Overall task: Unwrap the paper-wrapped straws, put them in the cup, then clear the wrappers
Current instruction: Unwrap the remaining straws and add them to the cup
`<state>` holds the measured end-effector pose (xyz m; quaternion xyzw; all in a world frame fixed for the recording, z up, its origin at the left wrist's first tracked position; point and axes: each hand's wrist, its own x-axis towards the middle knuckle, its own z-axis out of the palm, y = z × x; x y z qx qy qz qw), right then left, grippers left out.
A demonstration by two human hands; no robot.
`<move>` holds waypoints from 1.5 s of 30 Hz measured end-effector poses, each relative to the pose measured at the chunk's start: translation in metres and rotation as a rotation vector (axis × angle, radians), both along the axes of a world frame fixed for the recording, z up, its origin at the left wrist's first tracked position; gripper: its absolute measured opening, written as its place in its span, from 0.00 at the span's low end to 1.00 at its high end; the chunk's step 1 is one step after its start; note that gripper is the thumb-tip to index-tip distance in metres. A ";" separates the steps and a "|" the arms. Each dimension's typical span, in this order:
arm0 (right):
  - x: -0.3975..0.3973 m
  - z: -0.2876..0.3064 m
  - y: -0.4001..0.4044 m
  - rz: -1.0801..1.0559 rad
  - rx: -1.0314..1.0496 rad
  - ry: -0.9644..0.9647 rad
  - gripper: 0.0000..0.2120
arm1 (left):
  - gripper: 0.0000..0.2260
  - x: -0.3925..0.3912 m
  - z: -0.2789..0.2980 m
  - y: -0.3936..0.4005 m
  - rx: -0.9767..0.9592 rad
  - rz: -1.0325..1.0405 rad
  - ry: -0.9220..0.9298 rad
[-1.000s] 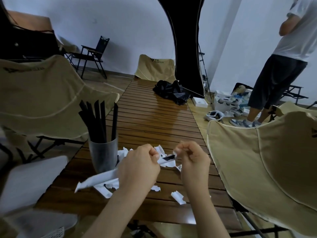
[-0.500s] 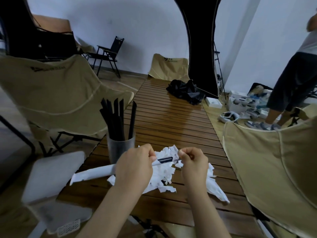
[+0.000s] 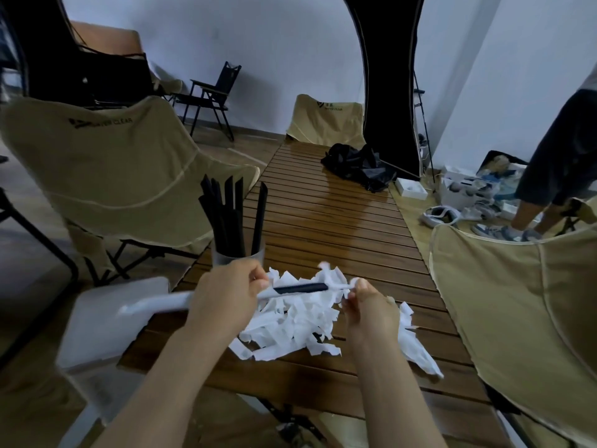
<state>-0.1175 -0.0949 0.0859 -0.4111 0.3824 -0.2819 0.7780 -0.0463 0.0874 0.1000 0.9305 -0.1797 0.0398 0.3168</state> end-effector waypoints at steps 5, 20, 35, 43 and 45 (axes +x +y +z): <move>0.000 -0.010 -0.023 -0.056 -0.078 0.065 0.04 | 0.06 0.013 0.003 0.026 0.062 0.069 -0.022; 0.007 -0.008 0.019 0.703 -1.138 0.317 0.12 | 0.03 0.010 -0.003 0.011 0.128 -0.124 -0.113; 0.000 0.001 0.020 0.526 -1.197 0.159 0.10 | 0.08 0.002 -0.003 -0.001 0.151 -0.304 0.003; 0.000 -0.001 0.019 0.518 -1.131 0.262 0.13 | 0.12 -0.004 0.002 -0.010 0.087 -0.247 -0.031; 0.001 -0.001 0.020 0.480 -1.071 0.272 0.12 | 0.12 -0.005 0.003 -0.013 0.088 -0.244 -0.031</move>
